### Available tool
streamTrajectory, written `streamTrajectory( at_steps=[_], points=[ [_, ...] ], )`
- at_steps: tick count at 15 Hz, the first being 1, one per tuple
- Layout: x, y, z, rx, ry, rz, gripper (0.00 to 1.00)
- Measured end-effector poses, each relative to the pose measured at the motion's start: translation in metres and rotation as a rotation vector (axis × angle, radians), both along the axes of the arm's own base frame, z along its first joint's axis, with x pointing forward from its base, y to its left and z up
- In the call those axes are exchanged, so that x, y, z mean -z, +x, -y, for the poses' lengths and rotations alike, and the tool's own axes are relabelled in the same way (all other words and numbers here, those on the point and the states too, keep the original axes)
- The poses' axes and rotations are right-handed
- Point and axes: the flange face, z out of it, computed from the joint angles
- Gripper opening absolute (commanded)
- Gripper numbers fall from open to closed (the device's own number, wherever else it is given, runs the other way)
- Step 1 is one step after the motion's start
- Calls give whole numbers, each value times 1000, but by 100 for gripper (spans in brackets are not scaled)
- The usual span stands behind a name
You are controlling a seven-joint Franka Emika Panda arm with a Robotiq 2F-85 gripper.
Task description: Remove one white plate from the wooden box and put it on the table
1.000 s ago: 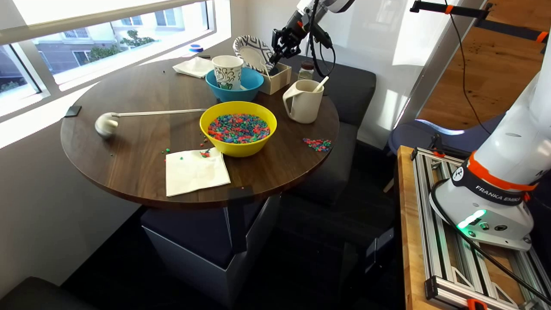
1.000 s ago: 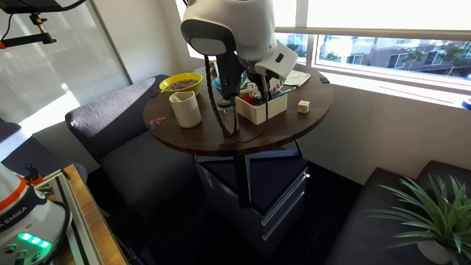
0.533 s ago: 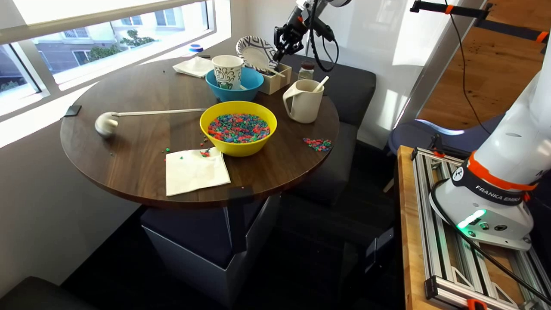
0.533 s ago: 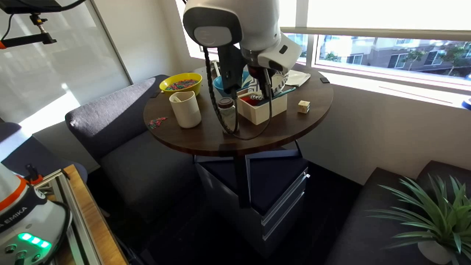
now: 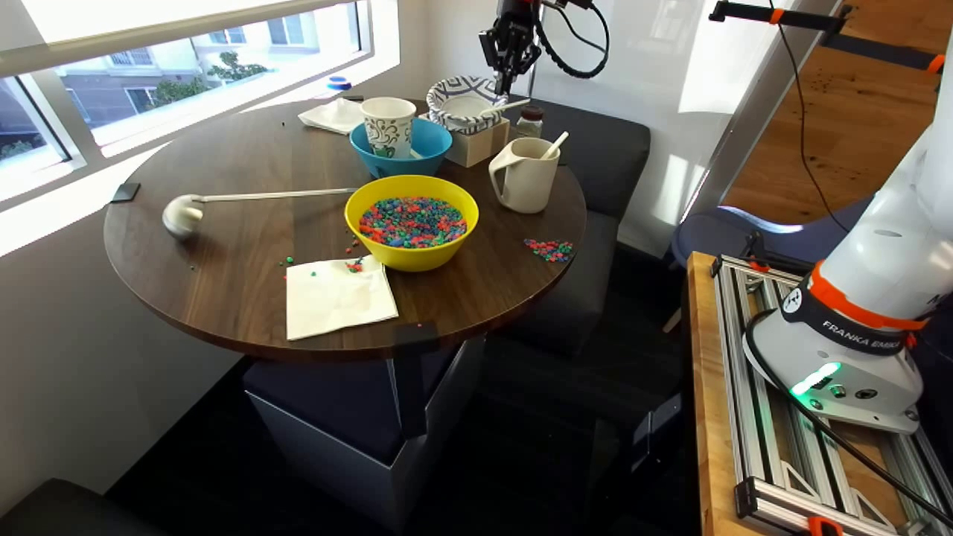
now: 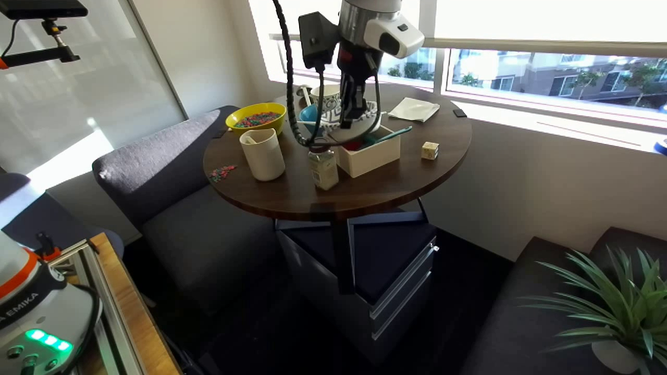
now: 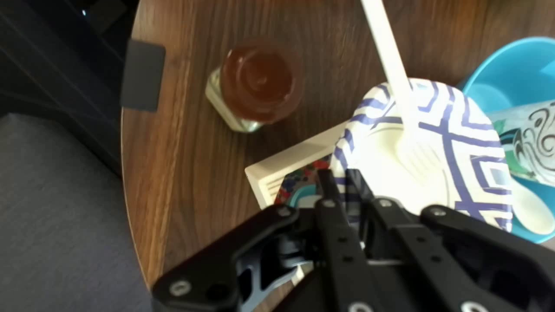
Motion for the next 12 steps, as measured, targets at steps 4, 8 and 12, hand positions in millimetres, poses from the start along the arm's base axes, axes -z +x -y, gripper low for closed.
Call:
streamTrajectory(
  at_steps=[4,8,12],
  points=[
    [-20,22,-32,5,56,-152,3],
    [-14,47,-32,95,44,-241,3],
    [-1,62,-8,191,50,-288,3]
  ],
)
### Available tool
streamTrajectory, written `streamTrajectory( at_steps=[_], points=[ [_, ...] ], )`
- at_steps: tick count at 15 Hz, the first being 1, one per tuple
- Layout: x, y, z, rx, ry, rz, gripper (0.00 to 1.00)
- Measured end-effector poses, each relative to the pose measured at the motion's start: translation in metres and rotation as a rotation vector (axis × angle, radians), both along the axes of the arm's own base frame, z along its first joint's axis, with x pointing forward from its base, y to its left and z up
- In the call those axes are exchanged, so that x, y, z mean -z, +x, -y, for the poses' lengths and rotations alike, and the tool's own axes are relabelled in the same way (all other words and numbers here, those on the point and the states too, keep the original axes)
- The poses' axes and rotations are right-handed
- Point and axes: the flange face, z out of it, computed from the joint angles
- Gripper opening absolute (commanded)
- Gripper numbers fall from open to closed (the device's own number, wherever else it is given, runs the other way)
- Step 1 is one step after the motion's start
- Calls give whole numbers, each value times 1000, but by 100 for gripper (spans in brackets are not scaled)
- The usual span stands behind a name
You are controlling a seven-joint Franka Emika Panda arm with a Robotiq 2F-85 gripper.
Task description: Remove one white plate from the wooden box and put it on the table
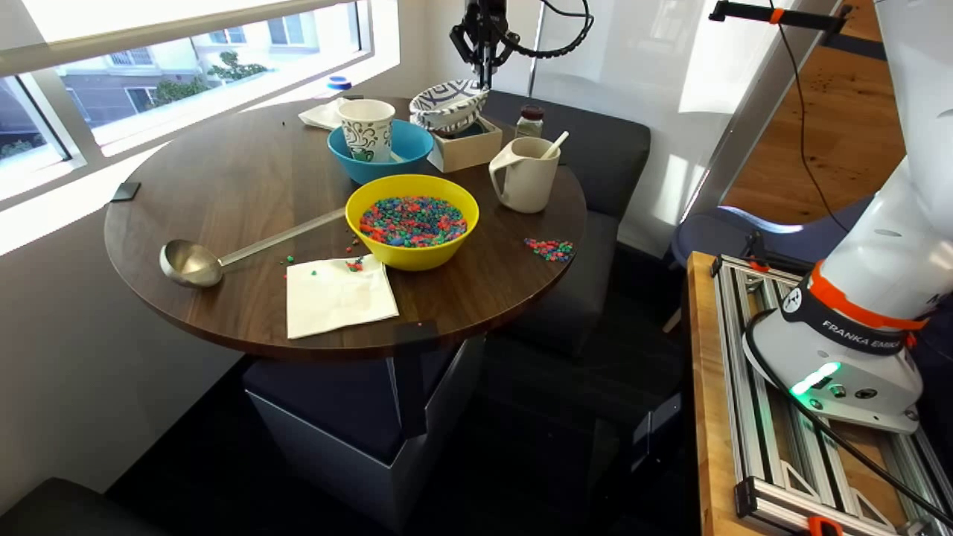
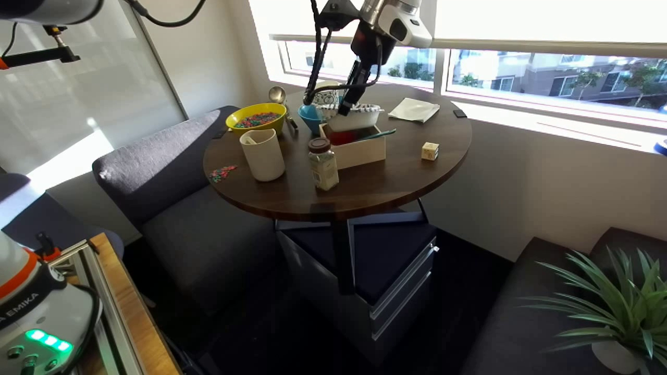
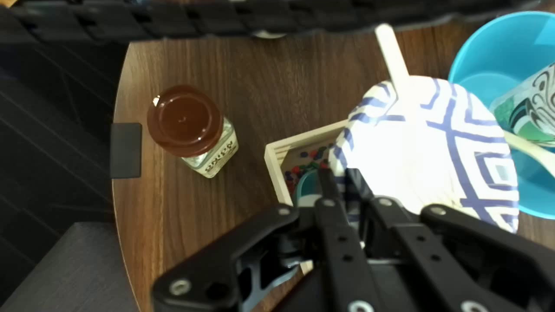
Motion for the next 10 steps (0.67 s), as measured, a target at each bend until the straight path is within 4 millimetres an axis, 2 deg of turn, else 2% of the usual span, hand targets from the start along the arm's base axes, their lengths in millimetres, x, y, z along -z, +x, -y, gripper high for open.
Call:
streamTrajectory(
  at_steps=[6,10],
  points=[
    [-20,-5,47,126,90,-8,3],
    [-44,-6,52,178,172,23,3]
  ],
)
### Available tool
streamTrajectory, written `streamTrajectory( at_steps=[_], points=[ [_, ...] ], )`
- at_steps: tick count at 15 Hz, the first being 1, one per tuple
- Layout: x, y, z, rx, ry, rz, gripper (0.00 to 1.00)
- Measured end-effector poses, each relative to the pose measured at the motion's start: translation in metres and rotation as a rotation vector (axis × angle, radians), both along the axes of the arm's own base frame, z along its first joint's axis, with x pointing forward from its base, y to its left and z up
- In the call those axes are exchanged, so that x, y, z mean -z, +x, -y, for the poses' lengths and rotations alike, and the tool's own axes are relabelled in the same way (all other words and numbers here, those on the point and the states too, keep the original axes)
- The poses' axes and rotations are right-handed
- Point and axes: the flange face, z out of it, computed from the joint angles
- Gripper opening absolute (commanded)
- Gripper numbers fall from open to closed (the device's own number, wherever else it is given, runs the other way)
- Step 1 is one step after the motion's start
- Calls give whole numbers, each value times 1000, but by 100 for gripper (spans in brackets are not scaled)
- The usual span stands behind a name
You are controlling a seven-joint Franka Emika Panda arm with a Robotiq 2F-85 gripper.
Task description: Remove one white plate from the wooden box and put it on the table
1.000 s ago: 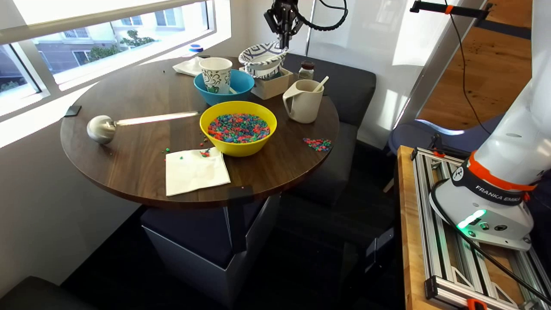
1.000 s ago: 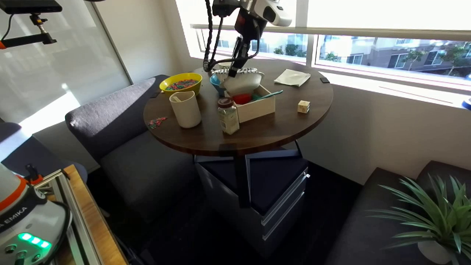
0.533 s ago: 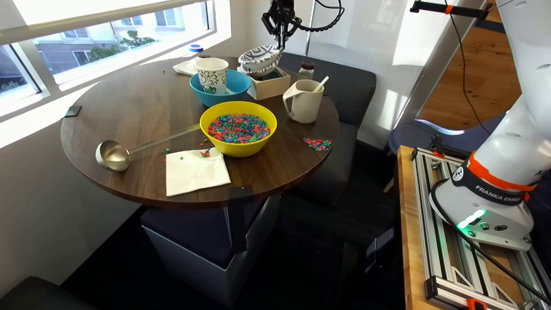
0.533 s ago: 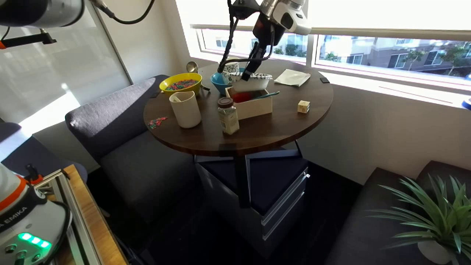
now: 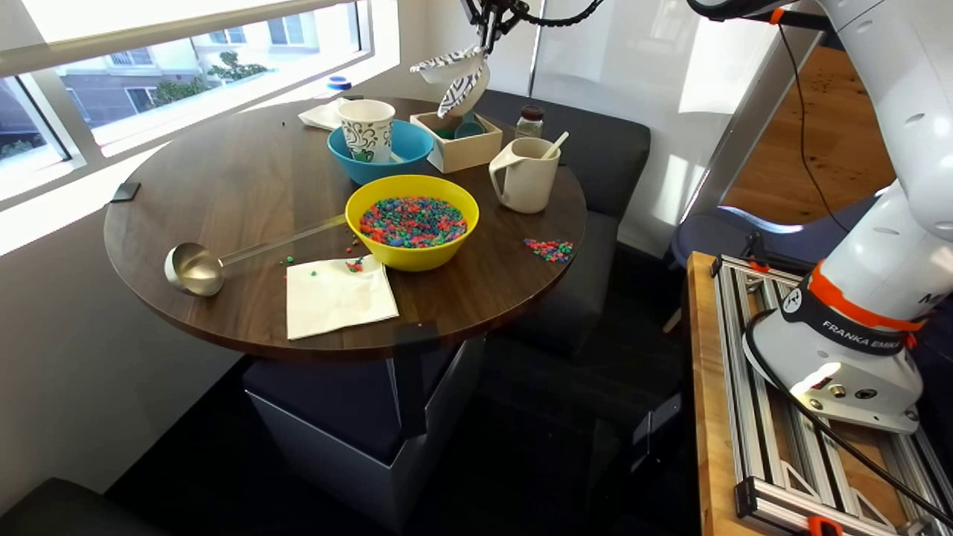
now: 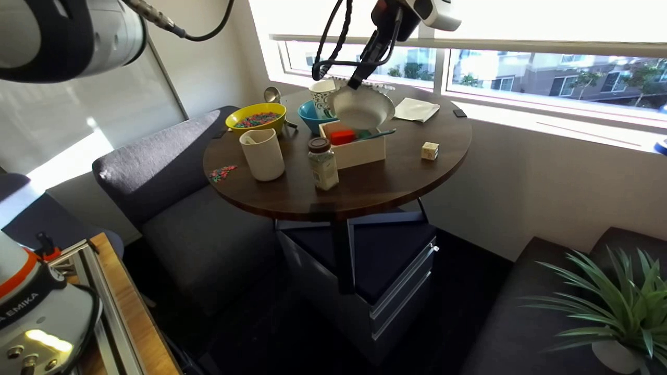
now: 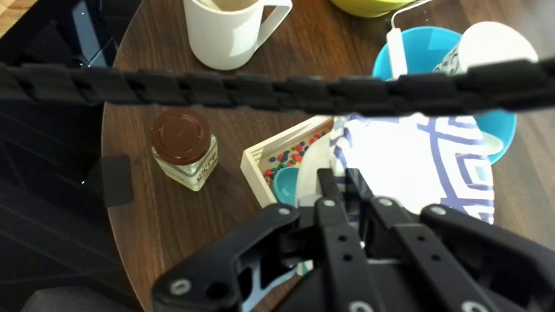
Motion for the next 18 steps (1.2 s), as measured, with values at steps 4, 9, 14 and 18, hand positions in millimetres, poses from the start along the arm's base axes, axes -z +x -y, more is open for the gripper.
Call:
streamTrajectory(
  at_steps=[4,9,14,18],
  points=[
    [-29,5,-11,24,76,62,11],
    [-30,5,-11,23,76,65,3],
    [-50,22,-27,67,112,158,3],
    [-88,35,-83,2,190,221,3]
  ],
)
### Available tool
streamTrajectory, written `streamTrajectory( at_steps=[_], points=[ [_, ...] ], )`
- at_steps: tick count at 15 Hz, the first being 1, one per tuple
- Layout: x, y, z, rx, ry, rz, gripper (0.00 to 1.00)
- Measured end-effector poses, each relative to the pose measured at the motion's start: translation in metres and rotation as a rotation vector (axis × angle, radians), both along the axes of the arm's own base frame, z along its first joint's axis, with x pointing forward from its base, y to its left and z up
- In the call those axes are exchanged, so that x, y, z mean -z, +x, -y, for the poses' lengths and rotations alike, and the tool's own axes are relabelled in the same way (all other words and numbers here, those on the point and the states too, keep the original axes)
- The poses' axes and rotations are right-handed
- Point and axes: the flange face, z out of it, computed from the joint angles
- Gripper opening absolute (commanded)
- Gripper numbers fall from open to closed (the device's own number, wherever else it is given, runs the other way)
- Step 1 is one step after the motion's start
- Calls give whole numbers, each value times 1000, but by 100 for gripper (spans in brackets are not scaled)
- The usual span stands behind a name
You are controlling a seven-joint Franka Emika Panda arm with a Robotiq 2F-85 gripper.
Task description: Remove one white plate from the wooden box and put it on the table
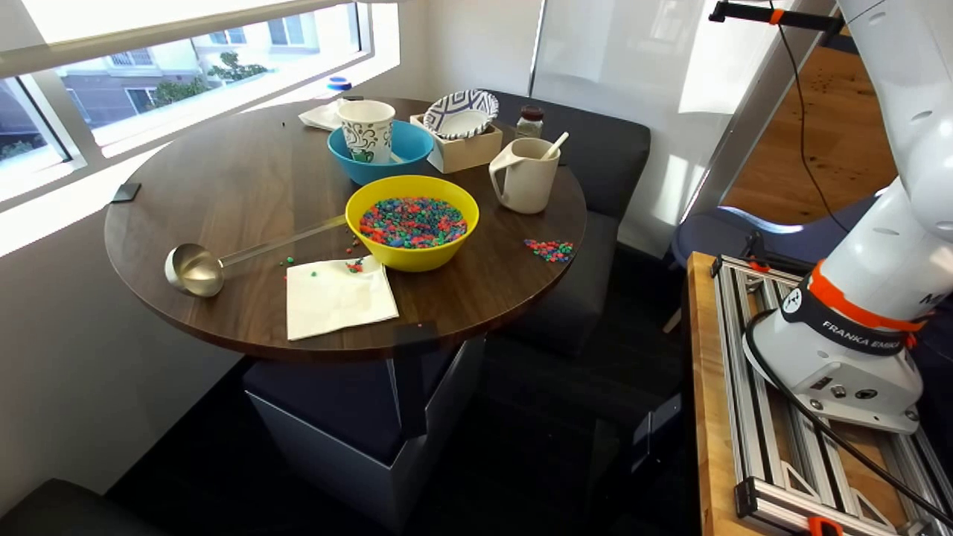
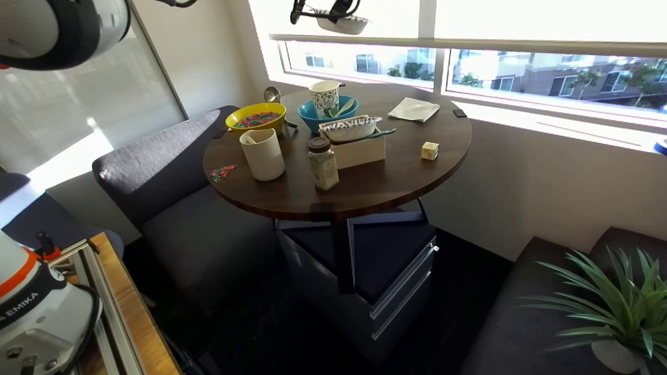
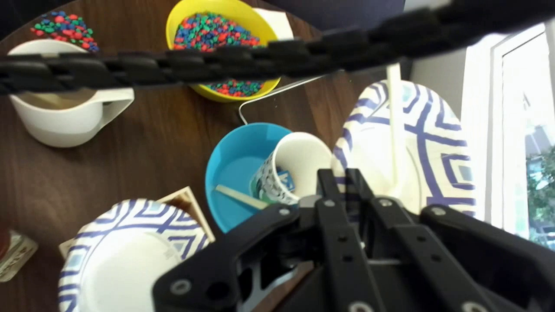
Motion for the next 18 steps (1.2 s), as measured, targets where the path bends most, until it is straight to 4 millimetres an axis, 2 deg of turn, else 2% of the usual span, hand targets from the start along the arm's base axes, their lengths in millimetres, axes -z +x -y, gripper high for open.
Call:
streamTrajectory(
  at_steps=[2,3,5,7,8,11,13,15,18],
  points=[
    [-19,5,-38,-57,14,27,3],
    [-27,7,-59,-86,17,33,11],
    [-36,10,-94,-137,20,32,11],
    [-35,11,-106,-153,22,25,11],
    [-34,11,-104,-151,23,21,3],
    [-32,11,-98,-136,23,24,3],
    [-41,21,-104,-92,6,87,3],
    [-59,35,-130,-53,-36,183,3],
    [-78,46,-195,-79,-156,293,3]
  ],
)
